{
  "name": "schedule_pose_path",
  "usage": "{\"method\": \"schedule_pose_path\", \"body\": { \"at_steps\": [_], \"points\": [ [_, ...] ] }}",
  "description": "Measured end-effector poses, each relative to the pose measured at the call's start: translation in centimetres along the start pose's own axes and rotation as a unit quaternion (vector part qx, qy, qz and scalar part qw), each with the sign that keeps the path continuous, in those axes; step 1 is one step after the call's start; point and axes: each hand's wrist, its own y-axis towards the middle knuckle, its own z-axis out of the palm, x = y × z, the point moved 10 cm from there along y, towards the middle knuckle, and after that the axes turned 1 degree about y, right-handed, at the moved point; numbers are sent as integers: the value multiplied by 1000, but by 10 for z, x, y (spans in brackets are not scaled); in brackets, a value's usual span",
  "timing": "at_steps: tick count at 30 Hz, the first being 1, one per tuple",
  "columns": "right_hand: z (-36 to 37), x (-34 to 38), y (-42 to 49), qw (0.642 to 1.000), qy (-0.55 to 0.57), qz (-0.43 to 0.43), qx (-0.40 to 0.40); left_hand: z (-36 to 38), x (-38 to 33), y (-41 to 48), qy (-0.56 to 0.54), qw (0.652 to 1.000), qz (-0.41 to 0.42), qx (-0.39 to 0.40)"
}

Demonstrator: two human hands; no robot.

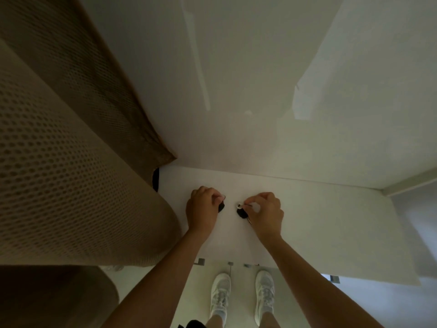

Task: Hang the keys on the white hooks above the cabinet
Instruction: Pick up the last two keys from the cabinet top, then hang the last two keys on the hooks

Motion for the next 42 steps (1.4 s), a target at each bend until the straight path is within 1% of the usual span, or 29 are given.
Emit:
{"method": "schedule_pose_path", "body": {
  "at_steps": [3,6,9,11,15,18,24,27,31,35,37,42],
  "points": [
    [-1,5,3,1000,9,-19,10,-2,0,-1,-35,999,-10,2],
    [-6,15,5,998,13,-59,23,-7,-3,-3,-80,996,-21,13],
    [-11,22,7,996,30,-71,52,-18,-12,-4,-128,992,-5,9],
    [-20,28,7,993,65,-72,60,-26,-20,-5,-153,988,13,4],
    [-53,45,1,980,182,-67,54,-47,-39,-8,-181,982,55,-21],
    [-79,58,-4,974,205,-93,27,-63,-56,-9,-201,976,76,-35],
    [-137,93,-8,966,173,-184,-46,-107,-103,-9,-239,959,137,-64],
    [-167,116,-12,957,129,-239,-102,-134,-131,-11,-263,946,170,-81],
    [-210,151,-27,933,87,-301,-175,-170,-168,-12,-260,936,212,-103],
    [-251,194,-47,898,58,-368,-235,-214,-203,-17,-263,920,258,-136],
    [-270,215,-55,882,52,-392,-257,-236,-218,-20,-270,909,279,-153],
    [-309,263,-69,848,70,-431,-301,-289,-244,-23,-299,883,301,-202]
  ]
}}
